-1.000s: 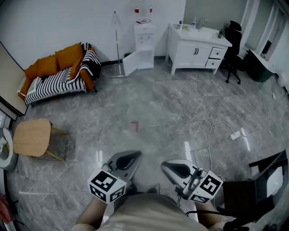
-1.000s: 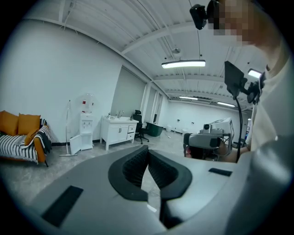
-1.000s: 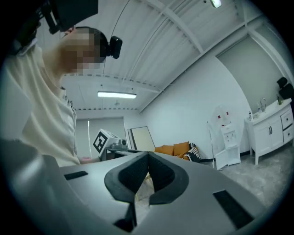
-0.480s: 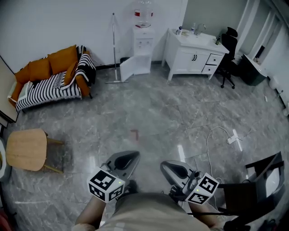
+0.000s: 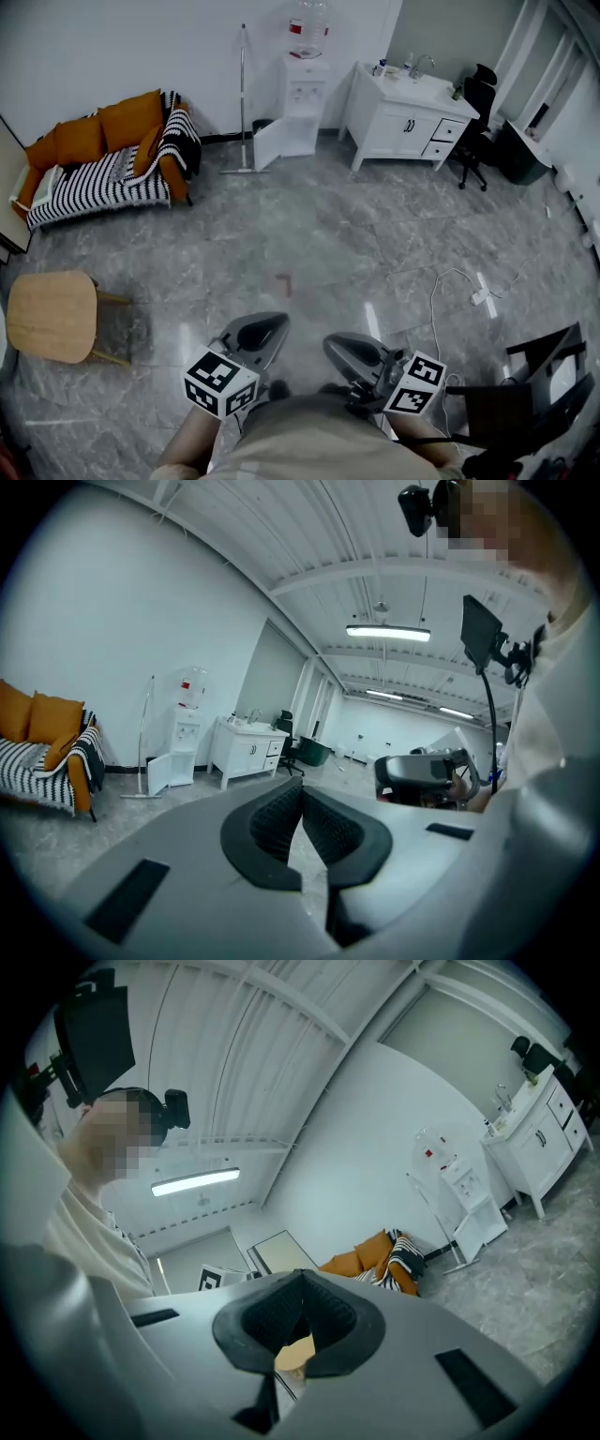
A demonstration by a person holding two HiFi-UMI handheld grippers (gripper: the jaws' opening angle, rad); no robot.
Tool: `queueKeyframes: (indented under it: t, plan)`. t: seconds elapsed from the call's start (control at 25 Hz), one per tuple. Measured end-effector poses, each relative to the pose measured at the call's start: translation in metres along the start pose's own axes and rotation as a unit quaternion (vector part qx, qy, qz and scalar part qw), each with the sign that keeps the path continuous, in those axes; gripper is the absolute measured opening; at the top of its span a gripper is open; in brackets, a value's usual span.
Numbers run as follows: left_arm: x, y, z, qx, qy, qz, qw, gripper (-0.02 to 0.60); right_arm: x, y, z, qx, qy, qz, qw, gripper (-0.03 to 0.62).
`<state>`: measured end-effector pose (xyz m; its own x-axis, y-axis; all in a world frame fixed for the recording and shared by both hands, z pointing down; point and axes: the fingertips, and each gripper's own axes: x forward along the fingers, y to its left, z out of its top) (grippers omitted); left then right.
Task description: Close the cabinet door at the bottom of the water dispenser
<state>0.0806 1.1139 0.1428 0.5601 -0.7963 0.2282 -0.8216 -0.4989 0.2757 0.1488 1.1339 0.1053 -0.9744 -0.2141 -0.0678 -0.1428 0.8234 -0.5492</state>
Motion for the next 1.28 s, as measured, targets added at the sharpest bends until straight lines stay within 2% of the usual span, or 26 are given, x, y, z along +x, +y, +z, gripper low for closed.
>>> queueKeyframes:
  t: [0.24,0.4,0.6,0.88,1.08,1.28]
  plan:
    - [0.012,-0.003,-0.004,-0.003,0.007,-0.002,1.0000,-0.008,0.017,-0.003,-0.013,0.007,0.040,0.049,0.998,0.012]
    - [0.030,-0.002,0.001,-0.002,0.013,0.012,0.9998,-0.008,0.020,-0.010,-0.009,0.011,0.063,0.096,0.993,0.012]
    - [0.081,0.002,0.016,-0.002,0.022,0.025,0.9994,-0.008,0.010,-0.053,0.020,0.009,0.067,0.099,0.993,0.012]
    - [0.182,-0.015,0.049,0.017,0.029,0.024,0.9991,-0.008,-0.029,-0.129,0.079,0.023,0.052,0.097,0.994,0.012]
    - [0.236,-0.023,0.060,0.019,0.036,0.029,0.9987,-0.008,-0.048,-0.166,0.106,0.025,0.068,0.113,0.991,0.012]
    - [0.269,-0.022,0.067,0.020,0.035,0.046,0.9982,-0.009,-0.058,-0.181,0.116,0.006,0.098,0.159,0.982,0.012]
